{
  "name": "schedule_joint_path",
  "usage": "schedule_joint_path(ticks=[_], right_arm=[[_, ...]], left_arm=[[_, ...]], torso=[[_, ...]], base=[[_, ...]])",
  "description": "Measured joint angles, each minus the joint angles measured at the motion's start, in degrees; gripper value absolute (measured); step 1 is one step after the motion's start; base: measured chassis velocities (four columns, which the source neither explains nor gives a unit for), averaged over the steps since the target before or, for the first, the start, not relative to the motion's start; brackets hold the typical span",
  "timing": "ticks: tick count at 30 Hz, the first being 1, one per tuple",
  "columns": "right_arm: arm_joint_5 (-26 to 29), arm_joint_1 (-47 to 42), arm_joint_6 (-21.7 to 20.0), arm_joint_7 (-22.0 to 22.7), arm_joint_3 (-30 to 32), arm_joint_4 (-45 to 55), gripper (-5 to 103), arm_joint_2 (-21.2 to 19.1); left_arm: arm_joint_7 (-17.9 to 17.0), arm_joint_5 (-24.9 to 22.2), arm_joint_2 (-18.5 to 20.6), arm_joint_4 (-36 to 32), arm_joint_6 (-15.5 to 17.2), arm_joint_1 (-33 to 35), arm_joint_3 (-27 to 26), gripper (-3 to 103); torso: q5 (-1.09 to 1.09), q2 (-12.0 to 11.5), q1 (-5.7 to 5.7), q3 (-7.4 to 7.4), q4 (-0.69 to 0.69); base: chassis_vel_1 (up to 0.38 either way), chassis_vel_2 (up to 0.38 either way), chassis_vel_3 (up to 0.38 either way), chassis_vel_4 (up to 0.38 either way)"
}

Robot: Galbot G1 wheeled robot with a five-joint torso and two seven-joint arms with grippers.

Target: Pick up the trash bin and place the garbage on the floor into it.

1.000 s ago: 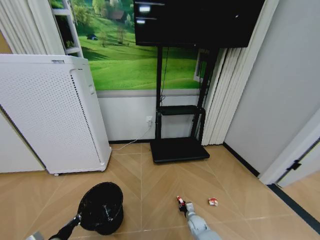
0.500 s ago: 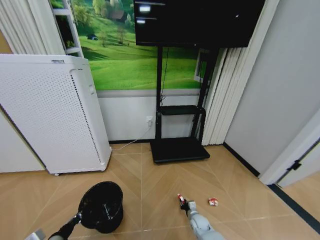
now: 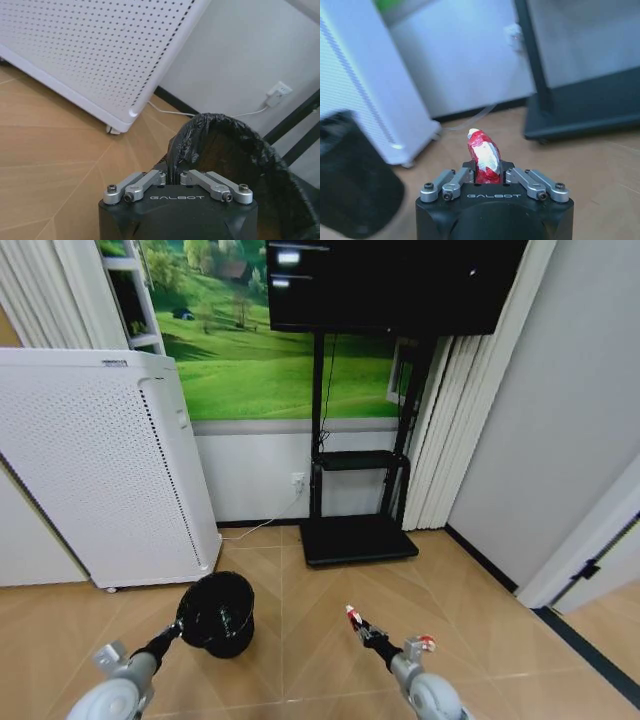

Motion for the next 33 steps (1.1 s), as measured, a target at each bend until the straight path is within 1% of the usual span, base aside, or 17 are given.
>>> schedule_joint_path(ticks=[1,3,5,6,8,9,10,11,12,14,15,18,19,22,25,27,33], right_arm=[[0.63,-1.22,0.75,-1.12,-0.19,3.07,24,-0.04],[0.97,-1.69,0.98,-1.54,-0.30,4.21,24,-0.12],[1.87,-2.50,1.90,-3.19,-1.47,6.44,24,-1.07],[1.87,-2.50,1.90,-3.19,-1.47,6.44,24,-1.07],[0.89,-2.24,2.87,-4.66,-2.59,5.52,24,-1.63],[0.89,-2.24,2.87,-4.66,-2.59,5.52,24,-1.63],[0.39,-2.43,3.48,-5.09,-2.79,5.23,24,-1.74],[0.39,-2.43,3.48,-5.09,-2.79,5.23,24,-1.74],[0.26,-2.57,3.94,-5.21,-2.85,5.20,24,-1.89],[0.26,-2.50,4.69,-5.50,-2.88,5.57,24,-2.50],[0.26,-2.50,4.69,-5.50,-2.88,5.57,24,-2.50],[1.52,-2.15,5.42,-6.19,-2.68,7.24,24,-3.56],[1.52,-2.15,5.42,-6.19,-2.68,7.24,24,-3.56],[2.80,-2.16,5.93,-7.05,-2.73,9.82,24,-4.97],[2.69,-2.20,6.15,-7.65,-3.15,10.98,24,-5.52],[0.57,-1.89,7.02,-8.29,-4.13,11.30,24,-5.59],[-2.97,-1.16,6.49,-10.89,-4.95,10.42,24,-5.27]], left_arm=[[1.97,0.04,0.56,1.51,0.23,-1.89,1.21,7],[2.80,0.07,0.86,2.38,0.49,-2.99,2.13,7],[6.93,0.77,1.55,5.88,1.01,-6.58,6.81,7],[6.93,0.77,1.55,5.88,1.01,-6.58,6.81,7],[12.83,3.45,1.52,8.27,2.01,-7.98,10.99,7],[12.83,3.45,1.52,8.27,2.01,-7.98,10.99,7],[15.59,5.46,1.44,9.85,2.18,-8.99,13.83,7],[15.59,5.46,1.44,9.85,2.18,-8.99,13.83,7],[17.44,7.31,1.38,11.87,2.21,-10.29,16.76,7],[18.85,8.86,1.35,15.24,2.19,-13.62,21.56,7],[18.85,8.86,1.35,15.24,2.19,-13.62,21.56,7],[19.80,8.96,1.38,18.69,2.00,-19.84,27.95,7],[19.80,8.96,1.38,18.69,2.00,-19.84,27.95,7],[19.90,7.69,1.37,20.73,1.80,-25.47,33.92,7],[19.83,6.81,1.48,21.12,1.77,-27.86,36.77,7],[19.63,5.98,1.90,20.78,2.19,-29.65,39.52,7],[19.59,5.02,2.57,17.67,3.36,-29.80,42.03,7]], torso=[[-0.02,0.00,0.00,0.00,0.01],[-0.01,0.00,0.00,0.00,0.00],[-0.06,0.00,0.00,0.00,-0.10],[-0.06,0.00,0.00,0.00,-0.10],[-0.01,0.00,0.00,0.00,-0.04],[-0.01,0.00,0.00,0.00,-0.04],[-0.04,0.00,0.00,0.00,-0.02],[-0.04,0.00,0.00,0.00,-0.02],[-0.03,0.00,0.00,0.00,-0.03],[-0.03,0.00,0.00,0.00,-0.04],[-0.03,0.00,0.00,0.00,-0.04],[-0.03,0.00,0.00,0.00,-0.05],[-0.03,0.00,0.00,0.00,-0.05],[-0.03,0.00,0.00,0.00,-0.07],[-0.04,0.00,0.00,0.00,-0.06],[-0.03,0.00,0.00,0.00,-0.05],[-0.03,0.00,0.00,-0.01,-0.04]], base=[[0.000,0.000,0.000,0.000],[0.000,0.000,0.000,0.000],[0.000,0.000,0.000,0.000],[0.000,0.000,0.000,0.000],[0.000,0.000,0.000,0.000],[0.000,0.000,0.000,0.000],[0.000,0.000,0.000,0.000],[0.000,0.000,0.000,0.000],[0.000,0.000,0.000,0.000],[0.000,0.000,0.000,0.000],[0.000,0.000,0.000,0.000],[0.000,0.000,0.000,0.000],[0.000,0.000,0.000,0.000],[0.000,0.000,0.000,0.000],[0.000,0.000,0.000,0.000],[0.000,0.000,0.000,0.000],[0.000,0.000,0.000,0.000]])
